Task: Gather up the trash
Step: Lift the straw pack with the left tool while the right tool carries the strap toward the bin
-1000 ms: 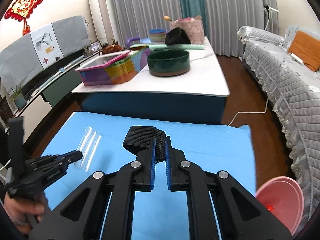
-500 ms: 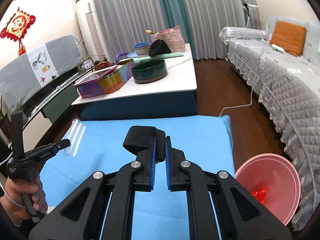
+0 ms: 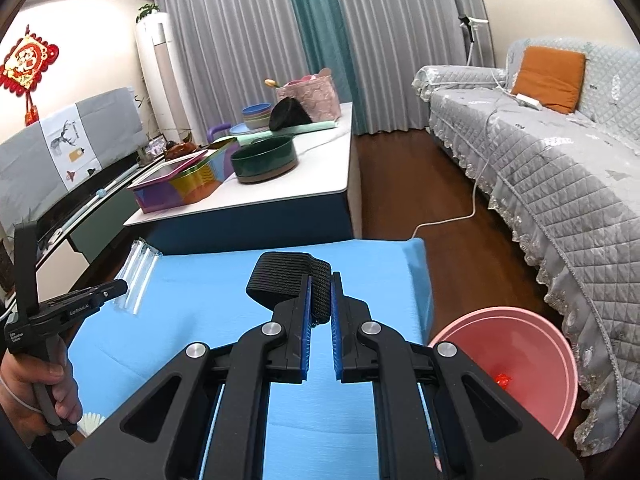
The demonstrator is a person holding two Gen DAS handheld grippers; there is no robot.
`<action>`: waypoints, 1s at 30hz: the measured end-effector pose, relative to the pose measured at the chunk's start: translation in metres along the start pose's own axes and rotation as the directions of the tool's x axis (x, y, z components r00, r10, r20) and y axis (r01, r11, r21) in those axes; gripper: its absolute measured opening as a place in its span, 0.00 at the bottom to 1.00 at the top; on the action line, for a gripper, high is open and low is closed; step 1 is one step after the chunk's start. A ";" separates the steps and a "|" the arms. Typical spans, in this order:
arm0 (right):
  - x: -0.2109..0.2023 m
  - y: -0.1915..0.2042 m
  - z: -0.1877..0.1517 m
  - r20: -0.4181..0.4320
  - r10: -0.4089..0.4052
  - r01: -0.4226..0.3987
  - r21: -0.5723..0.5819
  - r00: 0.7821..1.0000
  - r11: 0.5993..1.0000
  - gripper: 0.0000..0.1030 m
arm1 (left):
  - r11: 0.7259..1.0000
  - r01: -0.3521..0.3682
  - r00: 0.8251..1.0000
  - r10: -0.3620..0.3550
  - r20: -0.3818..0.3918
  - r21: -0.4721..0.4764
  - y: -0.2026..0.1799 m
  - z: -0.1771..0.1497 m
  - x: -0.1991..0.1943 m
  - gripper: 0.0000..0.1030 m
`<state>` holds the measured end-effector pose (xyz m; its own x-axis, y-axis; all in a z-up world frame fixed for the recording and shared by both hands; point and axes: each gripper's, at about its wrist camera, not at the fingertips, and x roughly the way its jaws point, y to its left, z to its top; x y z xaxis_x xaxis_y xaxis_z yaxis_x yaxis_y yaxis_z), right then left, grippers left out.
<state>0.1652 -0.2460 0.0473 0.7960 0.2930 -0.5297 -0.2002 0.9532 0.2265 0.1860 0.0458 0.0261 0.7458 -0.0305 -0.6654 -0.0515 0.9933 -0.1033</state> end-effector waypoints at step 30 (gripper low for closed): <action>-0.050 -0.090 -0.004 0.044 -0.182 0.176 0.123 0.982 0.977 0.09 | 0.962 0.206 0.976 -0.214 0.025 0.179 -0.134 -0.010 -0.007 0.04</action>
<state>0.1415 -0.3458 0.0501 0.8433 0.1107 -0.5259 0.0150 0.9733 0.2290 0.1811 -0.0887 0.0371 0.7560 -0.2398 -0.6091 0.2231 0.9692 -0.1047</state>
